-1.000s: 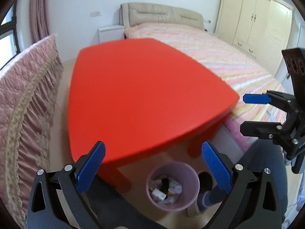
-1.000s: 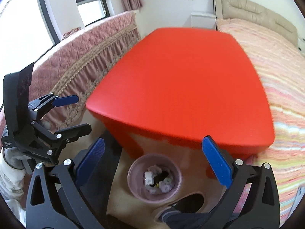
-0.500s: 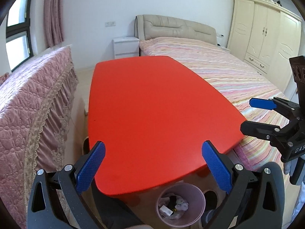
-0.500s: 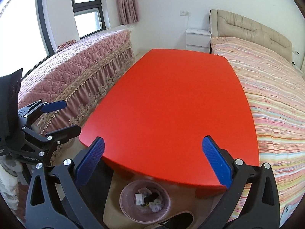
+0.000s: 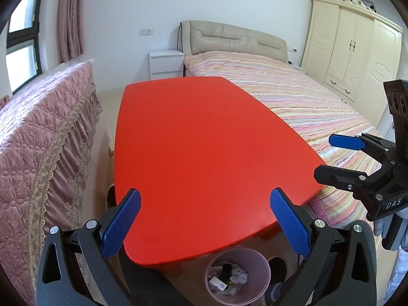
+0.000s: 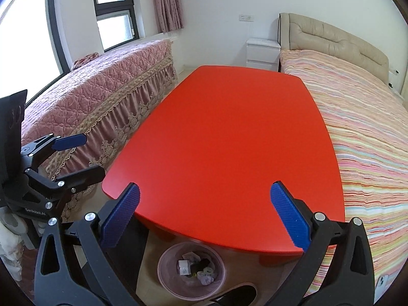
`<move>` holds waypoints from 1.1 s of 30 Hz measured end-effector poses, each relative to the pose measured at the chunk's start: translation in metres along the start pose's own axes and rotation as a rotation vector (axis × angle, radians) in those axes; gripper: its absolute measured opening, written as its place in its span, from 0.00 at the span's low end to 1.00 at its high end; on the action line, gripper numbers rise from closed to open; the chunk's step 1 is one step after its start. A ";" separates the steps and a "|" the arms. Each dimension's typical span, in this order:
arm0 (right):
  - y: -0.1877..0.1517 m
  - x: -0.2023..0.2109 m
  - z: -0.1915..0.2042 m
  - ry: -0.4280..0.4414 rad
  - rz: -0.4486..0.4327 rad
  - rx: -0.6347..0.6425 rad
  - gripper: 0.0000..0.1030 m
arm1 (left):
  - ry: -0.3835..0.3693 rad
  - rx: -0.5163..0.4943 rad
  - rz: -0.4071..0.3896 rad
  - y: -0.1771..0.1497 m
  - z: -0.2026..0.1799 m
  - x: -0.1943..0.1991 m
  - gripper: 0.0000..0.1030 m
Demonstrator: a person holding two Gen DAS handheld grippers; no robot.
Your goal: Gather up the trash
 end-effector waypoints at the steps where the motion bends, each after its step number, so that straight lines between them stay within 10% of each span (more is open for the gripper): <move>1: 0.001 0.000 -0.001 0.002 0.001 -0.001 0.97 | 0.002 0.001 0.001 0.000 0.001 -0.001 0.94; 33: -0.001 0.000 -0.003 -0.009 0.009 -0.010 0.97 | 0.010 0.012 0.014 -0.002 0.007 -0.003 0.94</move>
Point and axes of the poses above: each gripper's, at about its wrist camera, not at the fingertips, and x roughly against the way its jaws point, z to its left, y to its top, the point moved 6 cm from there along -x, roughly the way its jaws point, and after that the axes turned 13 degrees about -y, right-handed, at the moved point
